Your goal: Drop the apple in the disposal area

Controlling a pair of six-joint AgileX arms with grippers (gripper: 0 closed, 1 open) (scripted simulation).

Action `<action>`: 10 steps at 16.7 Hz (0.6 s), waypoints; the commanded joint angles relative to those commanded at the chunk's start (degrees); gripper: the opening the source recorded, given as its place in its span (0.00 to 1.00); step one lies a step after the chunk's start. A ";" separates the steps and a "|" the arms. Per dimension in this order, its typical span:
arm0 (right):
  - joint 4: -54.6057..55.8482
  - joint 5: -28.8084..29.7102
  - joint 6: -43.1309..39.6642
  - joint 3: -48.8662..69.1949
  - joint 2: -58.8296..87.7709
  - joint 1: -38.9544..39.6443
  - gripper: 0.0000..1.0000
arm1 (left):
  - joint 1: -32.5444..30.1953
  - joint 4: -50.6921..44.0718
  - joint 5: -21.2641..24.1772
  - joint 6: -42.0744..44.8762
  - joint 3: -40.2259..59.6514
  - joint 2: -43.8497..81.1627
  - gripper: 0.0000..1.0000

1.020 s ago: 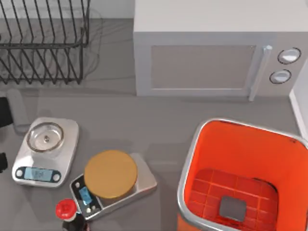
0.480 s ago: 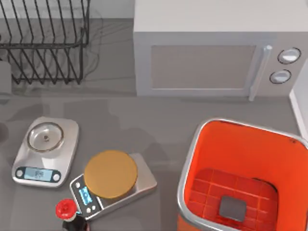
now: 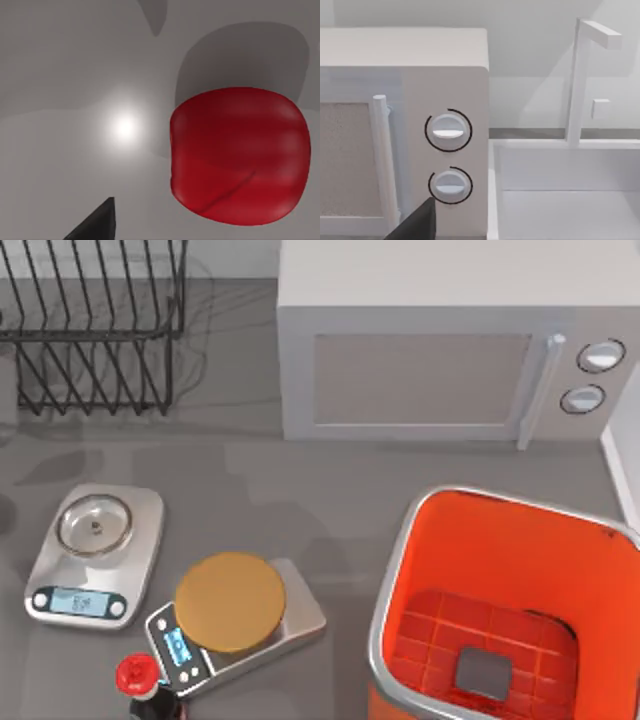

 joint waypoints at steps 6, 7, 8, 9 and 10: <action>0.00 0.00 0.00 0.00 0.00 0.00 1.00 | 0.89 10.81 0.00 0.75 -5.97 4.43 1.00; 0.00 0.00 0.00 0.00 0.00 0.00 1.00 | 1.03 12.39 0.01 0.91 -6.95 5.18 1.00; 0.00 0.00 0.00 0.00 0.00 0.00 1.00 | 1.12 13.35 0.01 1.02 -7.61 5.70 1.00; 0.00 0.00 0.00 0.00 0.00 0.00 1.00 | 1.16 13.70 0.01 1.06 -7.86 5.90 1.00; 0.00 0.00 0.00 0.00 0.00 0.00 1.00 | 1.16 13.70 0.01 1.06 -7.86 5.90 1.00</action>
